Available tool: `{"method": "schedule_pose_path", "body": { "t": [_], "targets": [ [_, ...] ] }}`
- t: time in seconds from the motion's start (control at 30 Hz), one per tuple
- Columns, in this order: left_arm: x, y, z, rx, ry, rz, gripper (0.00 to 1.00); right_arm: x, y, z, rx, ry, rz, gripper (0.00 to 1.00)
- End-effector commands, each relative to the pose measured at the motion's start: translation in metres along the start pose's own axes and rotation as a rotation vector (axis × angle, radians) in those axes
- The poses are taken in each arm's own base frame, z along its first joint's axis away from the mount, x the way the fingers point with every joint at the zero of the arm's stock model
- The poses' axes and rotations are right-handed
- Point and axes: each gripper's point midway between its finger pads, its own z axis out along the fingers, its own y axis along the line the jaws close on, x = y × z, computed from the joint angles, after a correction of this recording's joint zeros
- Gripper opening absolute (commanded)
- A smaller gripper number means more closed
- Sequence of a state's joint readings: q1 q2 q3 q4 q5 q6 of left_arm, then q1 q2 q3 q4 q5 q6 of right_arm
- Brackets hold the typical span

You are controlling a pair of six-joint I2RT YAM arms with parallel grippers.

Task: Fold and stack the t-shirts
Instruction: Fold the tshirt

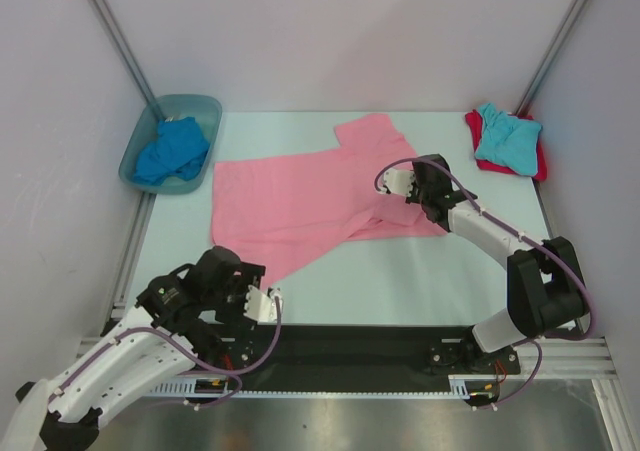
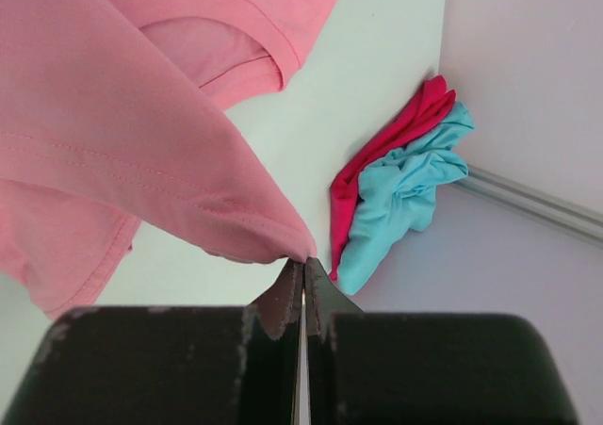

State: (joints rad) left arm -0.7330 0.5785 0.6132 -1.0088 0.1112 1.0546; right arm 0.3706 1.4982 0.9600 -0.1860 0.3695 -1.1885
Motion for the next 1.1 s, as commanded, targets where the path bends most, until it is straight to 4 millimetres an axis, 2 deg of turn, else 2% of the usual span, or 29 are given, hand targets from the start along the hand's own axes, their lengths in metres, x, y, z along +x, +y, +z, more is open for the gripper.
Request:
{"method": "schedule_pose_path", "body": {
  "t": [0.0, 0.33, 0.5, 0.53, 0.6, 0.83, 1.07],
  "targets": [
    [0.001, -0.027, 0.0, 0.122, -0.021, 0.043, 0.88, -0.008, -0.022, -0.006, 0.065, -0.016, 0.037, 0.0],
    [0.019, -0.045, 0.037, 0.202, 0.045, 0.008, 0.84, -0.013, -0.021, -0.01, 0.071, -0.027, 0.041, 0.0],
    [0.028, -0.035, 0.055, 0.175, 0.107, -0.015, 0.76, -0.015, -0.023, -0.011, 0.074, -0.029, 0.047, 0.0],
    [0.029, -0.031, 0.06, 0.165, 0.114, -0.02, 0.71, -0.016, -0.022, -0.011, 0.073, -0.031, 0.047, 0.0],
    [0.031, -0.028, 0.063, 0.154, 0.136, -0.041, 0.67, -0.016, -0.021, -0.012, 0.069, -0.03, 0.046, 0.0],
    [0.037, -0.016, 0.072, 0.064, 0.153, -0.057, 0.65, -0.016, -0.022, -0.014, 0.073, -0.036, 0.048, 0.0],
    [0.049, -0.016, 0.072, 0.057, 0.214, -0.043, 0.61, -0.017, -0.024, -0.015, 0.077, -0.041, 0.048, 0.0]
  ]
}}
